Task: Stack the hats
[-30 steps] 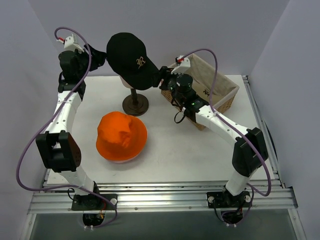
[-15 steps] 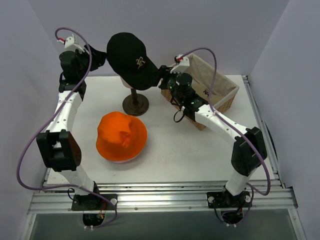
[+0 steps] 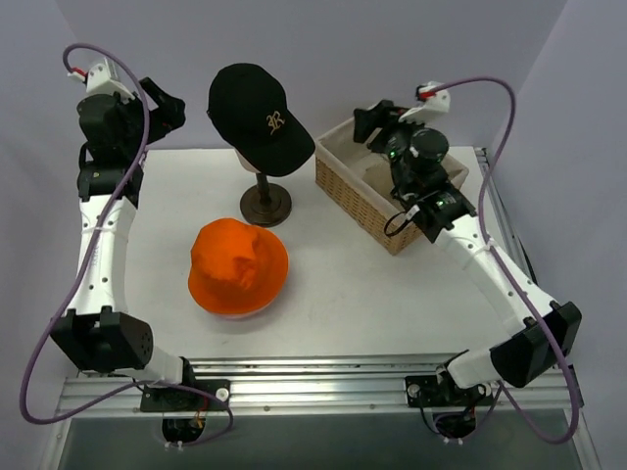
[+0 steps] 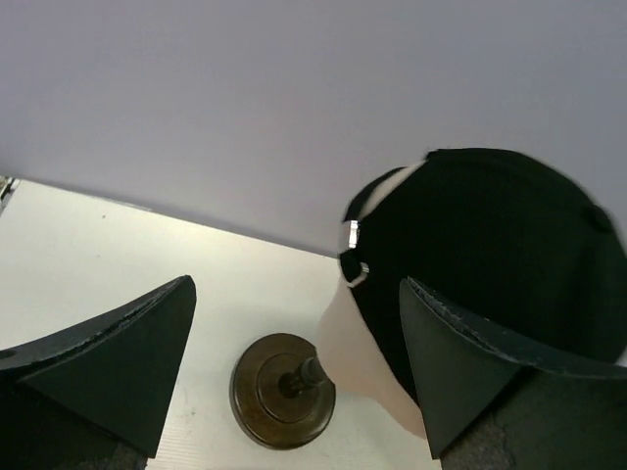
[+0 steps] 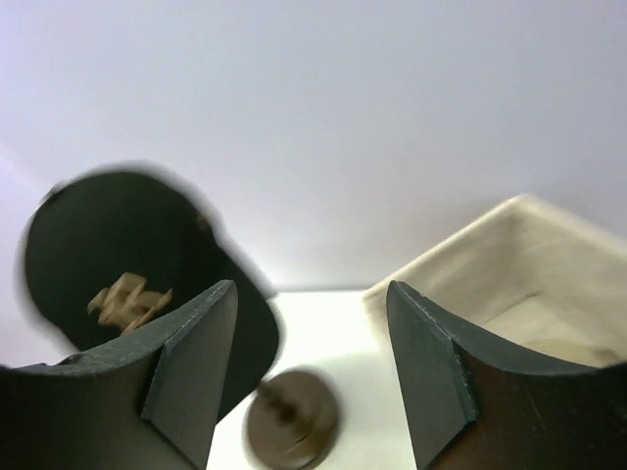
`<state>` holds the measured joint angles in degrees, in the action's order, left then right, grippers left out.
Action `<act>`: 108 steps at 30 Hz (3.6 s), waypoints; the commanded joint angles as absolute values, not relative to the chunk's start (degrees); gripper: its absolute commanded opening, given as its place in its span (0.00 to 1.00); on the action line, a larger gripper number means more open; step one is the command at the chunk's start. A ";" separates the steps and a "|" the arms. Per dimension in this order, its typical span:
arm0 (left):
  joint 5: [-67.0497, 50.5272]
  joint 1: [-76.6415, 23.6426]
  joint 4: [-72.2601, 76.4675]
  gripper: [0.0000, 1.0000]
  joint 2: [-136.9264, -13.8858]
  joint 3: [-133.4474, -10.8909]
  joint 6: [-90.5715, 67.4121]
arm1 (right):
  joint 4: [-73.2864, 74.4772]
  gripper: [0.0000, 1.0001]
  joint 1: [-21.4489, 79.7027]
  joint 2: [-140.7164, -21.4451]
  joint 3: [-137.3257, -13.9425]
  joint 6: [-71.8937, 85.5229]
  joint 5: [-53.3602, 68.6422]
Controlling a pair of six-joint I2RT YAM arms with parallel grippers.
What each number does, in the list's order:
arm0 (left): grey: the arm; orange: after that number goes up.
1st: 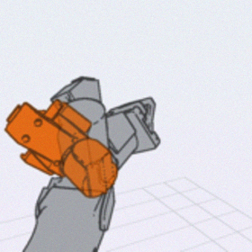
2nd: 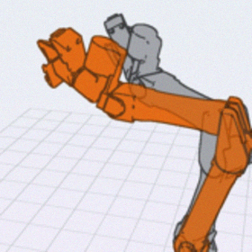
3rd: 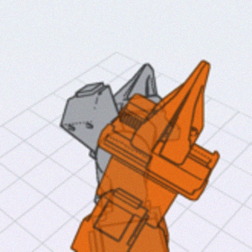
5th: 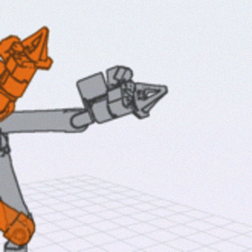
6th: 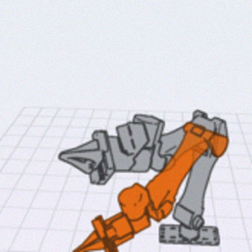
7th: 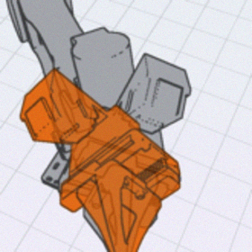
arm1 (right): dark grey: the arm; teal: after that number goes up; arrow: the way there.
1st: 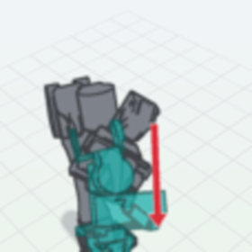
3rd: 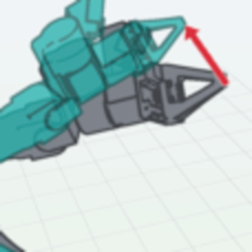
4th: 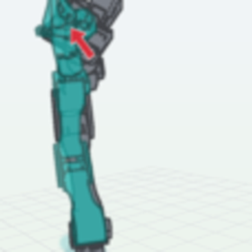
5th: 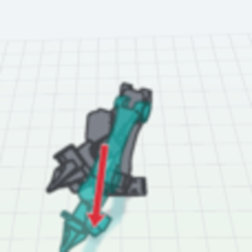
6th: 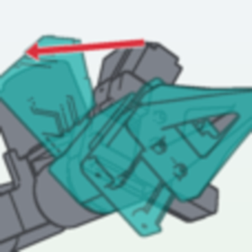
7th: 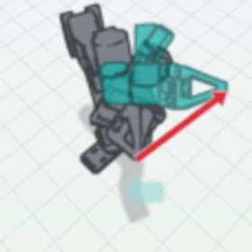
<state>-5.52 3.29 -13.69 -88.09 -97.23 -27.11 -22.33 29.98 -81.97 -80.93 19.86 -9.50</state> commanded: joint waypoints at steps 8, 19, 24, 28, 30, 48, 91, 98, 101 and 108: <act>-3.61 -14.91 -13.90 0.94 -60.77 -79.51 -26.44 | -1.78 0.57 14.15 -93.33 -93.15 20.30 -11.53; -6.60 -26.52 -14.15 0.94 -51.07 -63.55 -27.08 | 17.03 0.63 12.75 -112.39 -110.47 18.10 -12.14; 2.07 -38.30 -12.84 0.94 -48.17 -60.12 -23.66 | 21.09 0.64 11.26 -120.13 -114.60 18.28 -10.99; 6.59 -45.25 -6.18 0.94 -44.05 -55.39 -20.48 | 22.14 0.66 10.99 -124.79 -116.27 18.02 -9.32; 6.07 -46.05 -0.99 0.94 -42.72 -50.46 -20.13 | 22.67 0.66 10.90 -127.60 -117.50 18.19 -8.70; 9.48 -47.37 4.30 0.94 -34.37 -43.86 -22.06 | 20.75 0.00 9.58 -128.16 -119.71 15.91 -6.24; 11.16 -47.11 -9.75 0.97 -51.32 -70.91 -25.75 | -3.50 0.00 16.52 -73.76 -92.47 25.56 -3.43; 0.46 -39.39 -23.11 0.98 -61.51 -92.97 -26.89 | -9.66 0.00 20.65 -66.90 -90.35 32.68 -1.32; -8.85 -36.22 -19.80 0.98 -63.28 -93.70 -27.16 | -12.39 0.00 20.74 -64.25 -88.16 35.76 2.45; -25.92 -34.28 -2.03 0.98 -66.78 -87.71 -35.67 | -17.57 0.00 21.80 -61.26 -84.55 42.18 8.61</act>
<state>-15.31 -34.76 -10.50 -63.88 -88.47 -30.76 -9.26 21.04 -63.22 -84.84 37.54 4.45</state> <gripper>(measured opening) 0.977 0.045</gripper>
